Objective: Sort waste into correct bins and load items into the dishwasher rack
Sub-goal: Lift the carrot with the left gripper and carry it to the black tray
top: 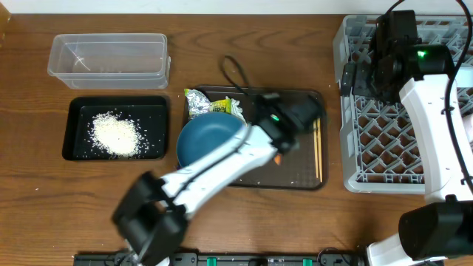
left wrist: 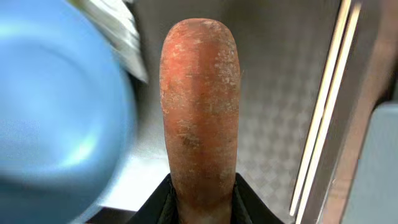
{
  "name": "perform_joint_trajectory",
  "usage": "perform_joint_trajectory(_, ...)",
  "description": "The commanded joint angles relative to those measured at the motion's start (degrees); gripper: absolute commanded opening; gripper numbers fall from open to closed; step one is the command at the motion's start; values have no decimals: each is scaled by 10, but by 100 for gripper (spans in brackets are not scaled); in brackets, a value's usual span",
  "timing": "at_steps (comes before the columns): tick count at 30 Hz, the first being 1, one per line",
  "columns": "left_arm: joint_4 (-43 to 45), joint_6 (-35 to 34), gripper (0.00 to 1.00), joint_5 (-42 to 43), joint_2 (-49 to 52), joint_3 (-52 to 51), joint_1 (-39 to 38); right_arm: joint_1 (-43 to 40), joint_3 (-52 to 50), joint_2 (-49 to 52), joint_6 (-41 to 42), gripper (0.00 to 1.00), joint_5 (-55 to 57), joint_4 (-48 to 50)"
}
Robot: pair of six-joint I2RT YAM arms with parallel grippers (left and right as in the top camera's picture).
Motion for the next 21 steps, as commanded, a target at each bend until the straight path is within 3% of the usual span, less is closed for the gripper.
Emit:
perform_joint_trajectory(1,-30,39,19,-19,-41,12,69,-1,1,5,-1,99,-2,0)
perform_joint_trajectory(9,-94,57,19,-18,-62,12,280,-1,1,5,-1,99,-2,0)
perform_joint_trajectory(15,-96,57,19,-18,-54,0,435,-1,1,5,-1,99,-2,0)
perform_joint_trajectory(21,-74,55,19,-18,-37,-26,539,-1,1,5,-1,99,-2,0)
